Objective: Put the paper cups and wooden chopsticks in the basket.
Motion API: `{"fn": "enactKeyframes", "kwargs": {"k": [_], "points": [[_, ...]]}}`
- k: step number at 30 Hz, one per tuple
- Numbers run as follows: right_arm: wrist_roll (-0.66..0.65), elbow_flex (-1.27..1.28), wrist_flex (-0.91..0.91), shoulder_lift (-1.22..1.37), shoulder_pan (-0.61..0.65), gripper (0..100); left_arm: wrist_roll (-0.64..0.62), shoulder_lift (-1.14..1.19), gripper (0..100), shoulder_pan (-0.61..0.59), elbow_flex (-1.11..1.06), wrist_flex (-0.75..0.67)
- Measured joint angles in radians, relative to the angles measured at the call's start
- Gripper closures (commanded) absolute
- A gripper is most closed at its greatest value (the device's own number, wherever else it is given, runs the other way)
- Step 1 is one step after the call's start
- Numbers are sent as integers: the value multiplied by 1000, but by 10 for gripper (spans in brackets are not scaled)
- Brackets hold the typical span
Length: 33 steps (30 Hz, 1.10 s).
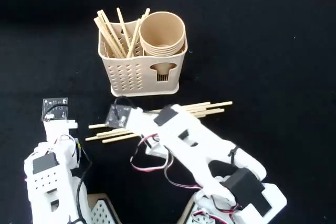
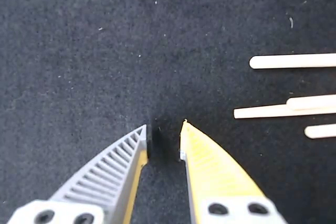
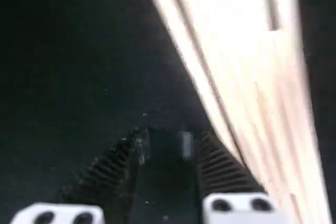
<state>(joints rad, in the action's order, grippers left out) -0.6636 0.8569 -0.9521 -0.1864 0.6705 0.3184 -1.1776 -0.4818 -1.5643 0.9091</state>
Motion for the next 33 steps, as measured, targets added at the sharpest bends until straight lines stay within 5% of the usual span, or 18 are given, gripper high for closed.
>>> {"fn": "enactKeyframes", "kwargs": {"k": [8, 22, 33], "points": [[0, -167, -91, 8, 2, 776, 0, 0, 877, 0, 0, 0], [-2, -180, 31, 198, 5, 780, 2, 3, 877, 0, -3, -18], [-64, 2, 23, 34, 41, 780, 2, 3, 877, 0, -3, -18]]}}
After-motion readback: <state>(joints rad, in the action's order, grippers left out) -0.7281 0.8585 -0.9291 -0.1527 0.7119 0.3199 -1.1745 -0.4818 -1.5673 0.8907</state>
